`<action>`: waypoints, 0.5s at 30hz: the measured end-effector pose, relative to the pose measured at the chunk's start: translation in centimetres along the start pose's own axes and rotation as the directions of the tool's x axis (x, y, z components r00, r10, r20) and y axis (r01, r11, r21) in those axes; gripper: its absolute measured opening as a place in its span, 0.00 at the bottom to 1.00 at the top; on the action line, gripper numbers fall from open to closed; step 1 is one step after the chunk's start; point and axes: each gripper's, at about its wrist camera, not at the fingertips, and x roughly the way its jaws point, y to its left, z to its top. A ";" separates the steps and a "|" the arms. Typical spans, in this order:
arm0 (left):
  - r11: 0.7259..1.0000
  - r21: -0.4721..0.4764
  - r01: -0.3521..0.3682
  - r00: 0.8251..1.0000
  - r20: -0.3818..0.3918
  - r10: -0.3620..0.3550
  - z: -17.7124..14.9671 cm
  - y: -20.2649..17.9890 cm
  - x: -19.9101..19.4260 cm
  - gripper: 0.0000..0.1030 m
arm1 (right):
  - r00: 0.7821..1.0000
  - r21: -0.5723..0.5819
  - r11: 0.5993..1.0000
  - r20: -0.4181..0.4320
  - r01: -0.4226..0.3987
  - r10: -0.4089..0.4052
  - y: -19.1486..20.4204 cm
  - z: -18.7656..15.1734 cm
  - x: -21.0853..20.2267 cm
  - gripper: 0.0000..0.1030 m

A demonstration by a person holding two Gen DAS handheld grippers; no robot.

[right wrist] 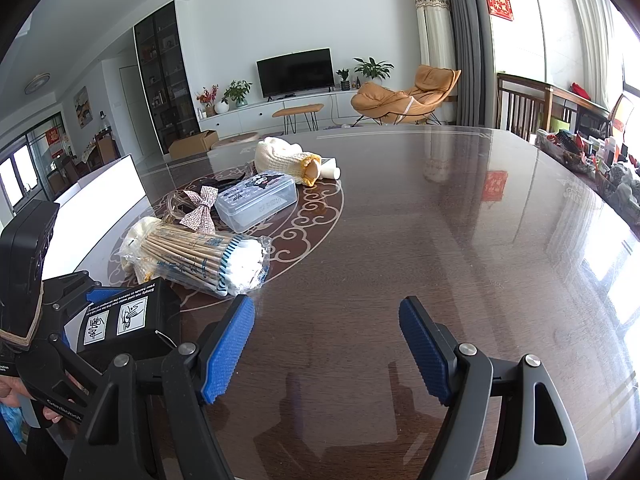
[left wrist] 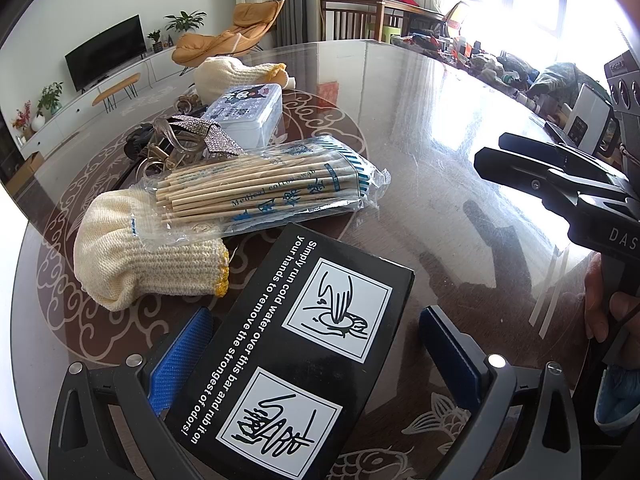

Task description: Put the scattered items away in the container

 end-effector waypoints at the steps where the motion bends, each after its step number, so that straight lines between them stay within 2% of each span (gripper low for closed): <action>1: 1.000 0.000 0.000 1.000 0.000 0.000 0.0 0.0 0.0 1.00 | 1.000 0.000 1.000 0.000 0.000 0.000 0.0 0.0 0.0 0.74; 15: 1.000 0.000 0.000 1.000 0.001 0.000 -0.1 0.0 0.1 1.00 | 1.000 0.000 1.000 0.000 0.000 0.000 0.0 0.0 0.0 0.74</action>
